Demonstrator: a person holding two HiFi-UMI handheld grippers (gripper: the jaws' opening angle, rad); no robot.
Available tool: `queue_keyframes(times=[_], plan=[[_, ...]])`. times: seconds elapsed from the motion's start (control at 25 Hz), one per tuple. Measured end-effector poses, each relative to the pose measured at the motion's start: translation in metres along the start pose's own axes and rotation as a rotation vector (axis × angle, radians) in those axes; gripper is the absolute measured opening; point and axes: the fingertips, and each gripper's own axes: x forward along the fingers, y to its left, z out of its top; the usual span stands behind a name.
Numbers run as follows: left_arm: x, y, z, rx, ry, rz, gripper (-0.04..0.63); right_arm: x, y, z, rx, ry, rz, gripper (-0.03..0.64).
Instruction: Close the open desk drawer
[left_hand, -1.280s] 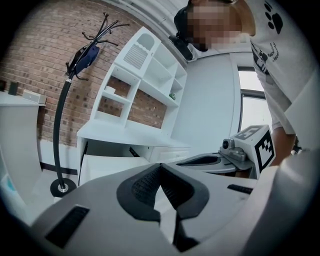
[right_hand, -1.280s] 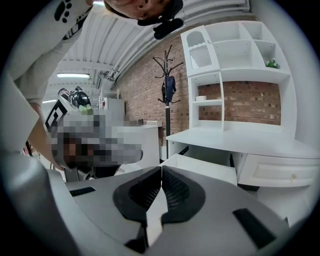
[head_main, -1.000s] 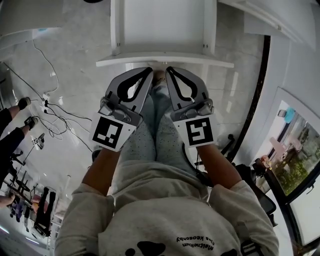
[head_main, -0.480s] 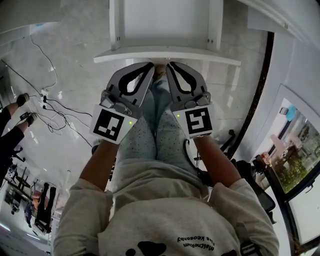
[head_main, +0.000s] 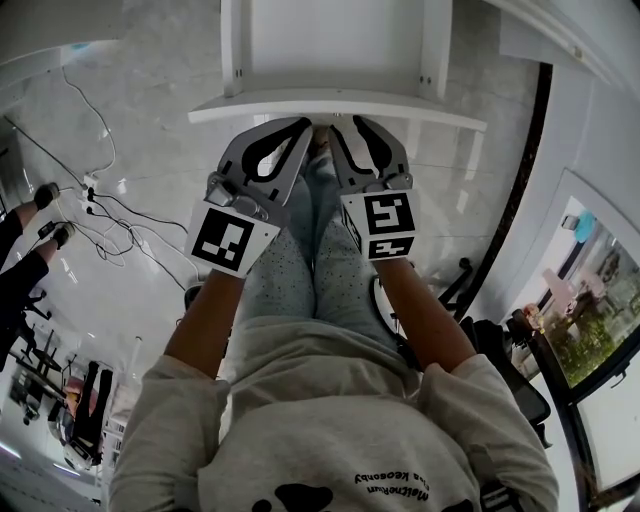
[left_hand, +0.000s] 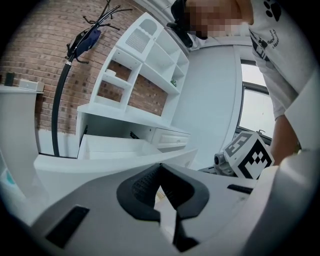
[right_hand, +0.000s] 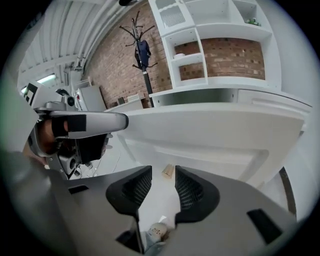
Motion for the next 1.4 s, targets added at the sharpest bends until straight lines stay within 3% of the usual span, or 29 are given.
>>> queue_keyframes(times=[0.64, 0.76, 1.4], plan=[[0.003, 0.014, -0.009, -0.028, 0.017, 0.006, 0.018, 0.042, -0.012, -0.012, 0.166, 0.116, -0.107, 0.142], [0.004, 0.016, -0.010, -0.028, 0.020, -0.002, 0.018, 0.044, -0.010, -0.012, 0.175, 0.132, -0.118, 0.103], [0.018, 0.030, -0.006, -0.010, 0.079, -0.017, 0.018, 0.058, -0.022, 0.008, 0.160, 0.127, -0.128, 0.100]])
